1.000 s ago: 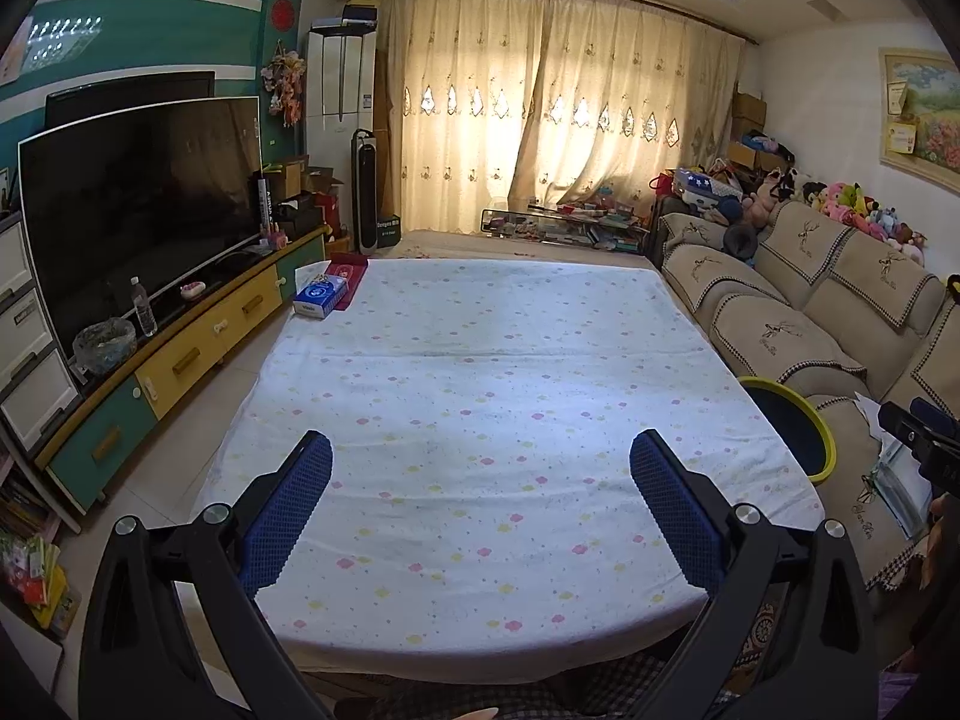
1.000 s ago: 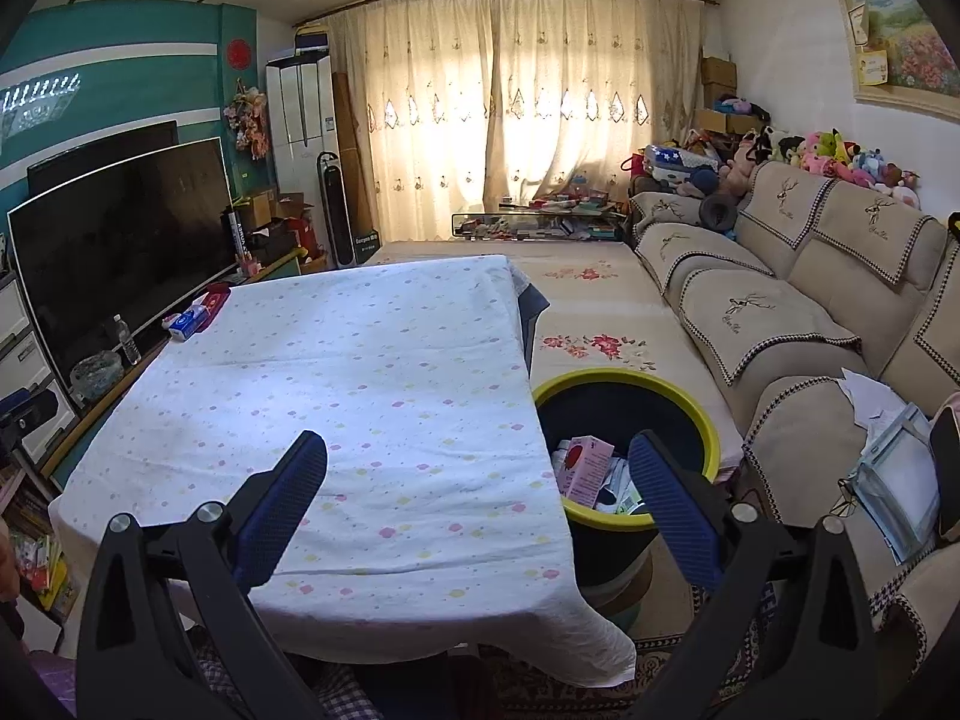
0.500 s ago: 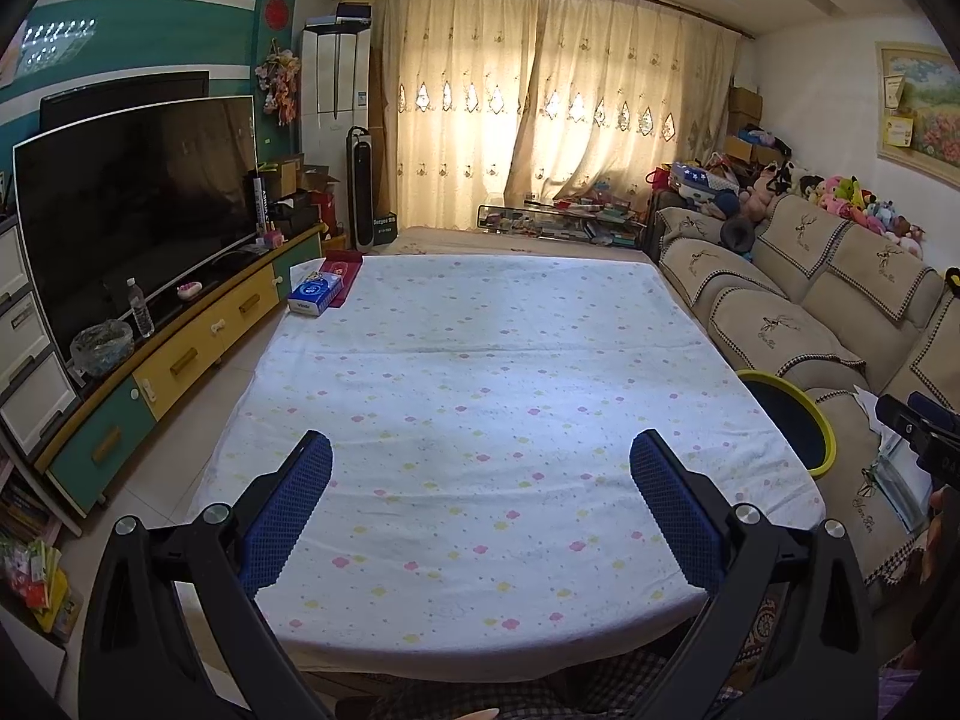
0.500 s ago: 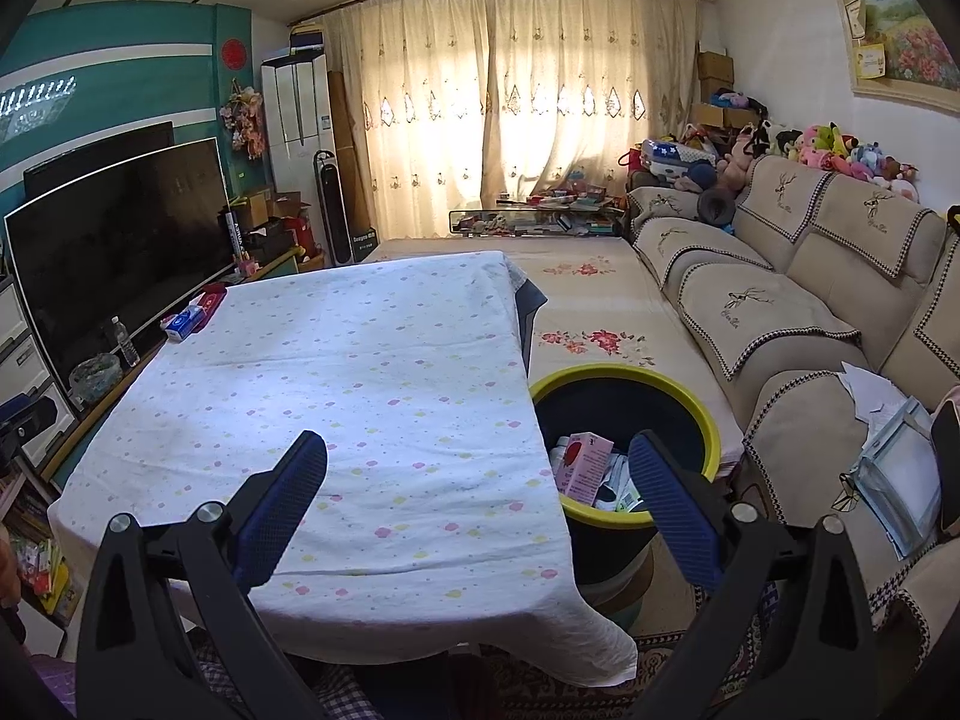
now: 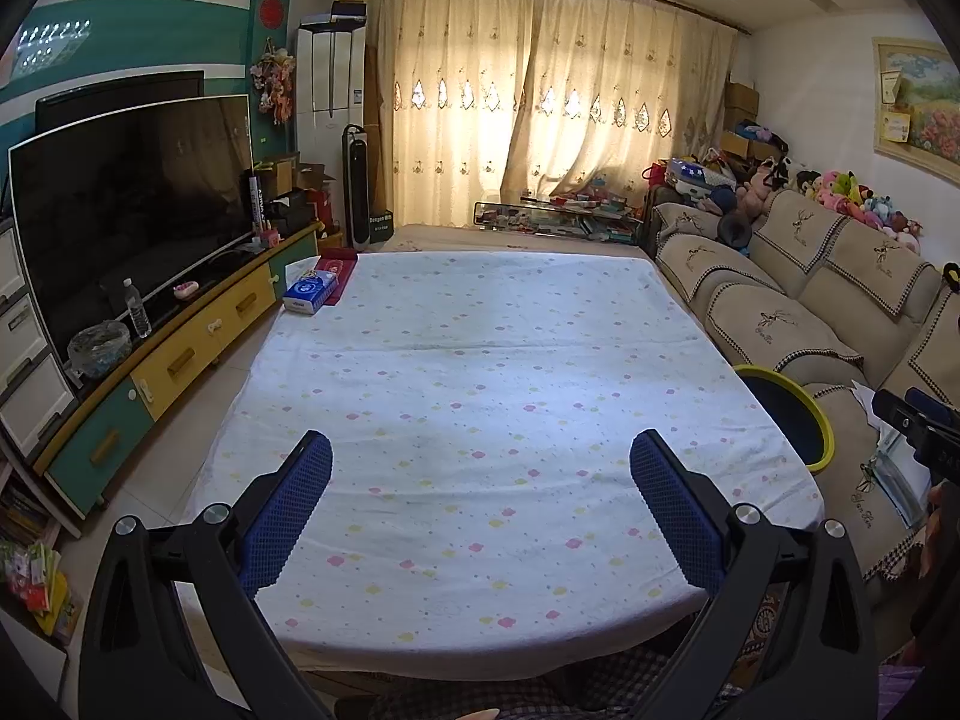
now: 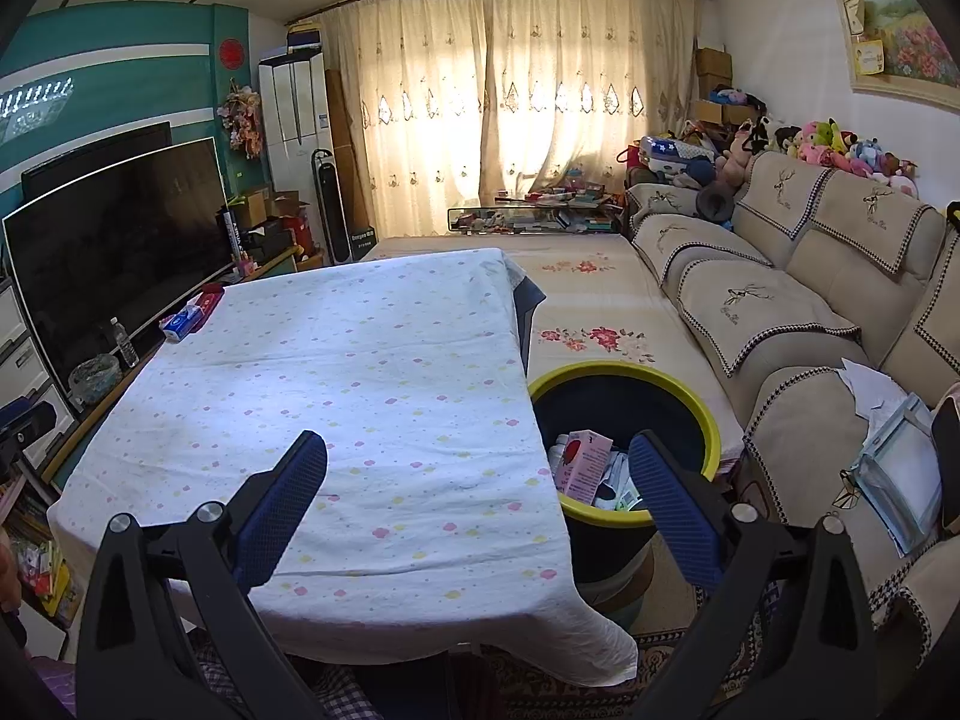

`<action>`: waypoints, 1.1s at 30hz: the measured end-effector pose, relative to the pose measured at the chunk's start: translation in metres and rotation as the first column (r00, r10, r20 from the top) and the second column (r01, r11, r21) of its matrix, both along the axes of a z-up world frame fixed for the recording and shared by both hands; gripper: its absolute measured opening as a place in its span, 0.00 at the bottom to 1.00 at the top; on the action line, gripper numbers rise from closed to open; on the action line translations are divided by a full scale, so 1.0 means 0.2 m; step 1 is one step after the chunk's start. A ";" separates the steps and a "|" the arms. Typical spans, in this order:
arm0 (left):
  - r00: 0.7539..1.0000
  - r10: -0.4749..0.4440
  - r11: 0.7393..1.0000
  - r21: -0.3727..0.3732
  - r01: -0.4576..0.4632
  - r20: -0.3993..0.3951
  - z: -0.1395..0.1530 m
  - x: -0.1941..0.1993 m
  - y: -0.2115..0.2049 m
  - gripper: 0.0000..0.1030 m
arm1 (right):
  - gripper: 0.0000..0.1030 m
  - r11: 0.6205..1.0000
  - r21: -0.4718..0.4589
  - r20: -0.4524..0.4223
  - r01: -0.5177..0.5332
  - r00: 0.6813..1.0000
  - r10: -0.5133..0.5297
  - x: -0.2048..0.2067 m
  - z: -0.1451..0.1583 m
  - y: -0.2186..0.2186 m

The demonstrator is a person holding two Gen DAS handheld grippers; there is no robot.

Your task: Collect trash

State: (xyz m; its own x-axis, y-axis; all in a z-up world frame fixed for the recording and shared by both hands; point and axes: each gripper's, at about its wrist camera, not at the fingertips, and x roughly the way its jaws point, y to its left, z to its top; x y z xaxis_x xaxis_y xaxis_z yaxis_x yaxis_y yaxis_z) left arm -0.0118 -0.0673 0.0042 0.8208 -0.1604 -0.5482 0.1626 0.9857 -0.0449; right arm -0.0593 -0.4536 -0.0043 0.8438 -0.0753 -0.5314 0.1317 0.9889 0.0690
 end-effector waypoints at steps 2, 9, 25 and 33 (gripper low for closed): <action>1.000 0.001 1.000 0.000 -0.001 0.000 0.00 0.00 0.00 0.95 | 0.93 1.000 0.001 0.000 0.000 1.000 0.000 0.00 0.00 0.00; 1.000 0.000 1.000 -0.002 0.000 -0.006 -0.01 0.00 0.00 0.95 | 0.93 1.000 0.004 -0.005 -0.001 1.000 0.001 0.01 -0.01 0.00; 1.000 -0.006 1.000 0.002 0.006 -0.021 -0.03 0.02 0.00 0.95 | 0.93 1.000 0.007 -0.009 -0.001 1.000 0.001 0.02 -0.03 0.00; 1.000 -0.008 1.000 0.003 0.008 -0.028 -0.05 0.02 0.01 0.95 | 0.93 1.000 0.008 -0.015 0.000 1.000 0.000 0.03 -0.04 0.02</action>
